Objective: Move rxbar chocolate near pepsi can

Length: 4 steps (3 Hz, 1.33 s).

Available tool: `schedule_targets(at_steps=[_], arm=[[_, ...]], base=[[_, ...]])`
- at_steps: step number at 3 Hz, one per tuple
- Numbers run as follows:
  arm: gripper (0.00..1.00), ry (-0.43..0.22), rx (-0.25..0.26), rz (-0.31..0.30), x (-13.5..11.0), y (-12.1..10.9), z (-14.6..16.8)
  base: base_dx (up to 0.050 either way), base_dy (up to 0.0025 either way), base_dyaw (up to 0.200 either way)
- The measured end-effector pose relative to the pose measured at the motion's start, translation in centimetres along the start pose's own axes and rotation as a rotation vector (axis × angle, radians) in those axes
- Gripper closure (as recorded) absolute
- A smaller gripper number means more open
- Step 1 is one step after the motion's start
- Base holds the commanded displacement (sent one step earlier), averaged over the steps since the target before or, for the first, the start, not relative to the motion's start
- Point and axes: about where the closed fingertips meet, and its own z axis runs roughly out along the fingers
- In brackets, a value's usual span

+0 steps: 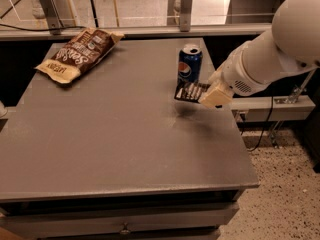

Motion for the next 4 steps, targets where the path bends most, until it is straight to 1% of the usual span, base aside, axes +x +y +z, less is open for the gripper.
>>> schedule_targets(at_steps=[1, 2, 3, 4], arm=[[1.0, 0.011, -0.016, -0.027, 0.4, -0.4, 2.3], [1.0, 0.008, -0.041, -0.054, 0.0, 0.1, 4.0], [0.84, 0.027, -0.043, -0.059, 0.2, -0.2, 5.1], [0.61, 0.043, -0.038, -0.057, 0.5, -0.3, 5.7]], base=[[0.0, 0.0, 0.0], [0.0, 0.0, 0.0], [0.0, 0.0, 0.0], [0.0, 0.0, 0.0]])
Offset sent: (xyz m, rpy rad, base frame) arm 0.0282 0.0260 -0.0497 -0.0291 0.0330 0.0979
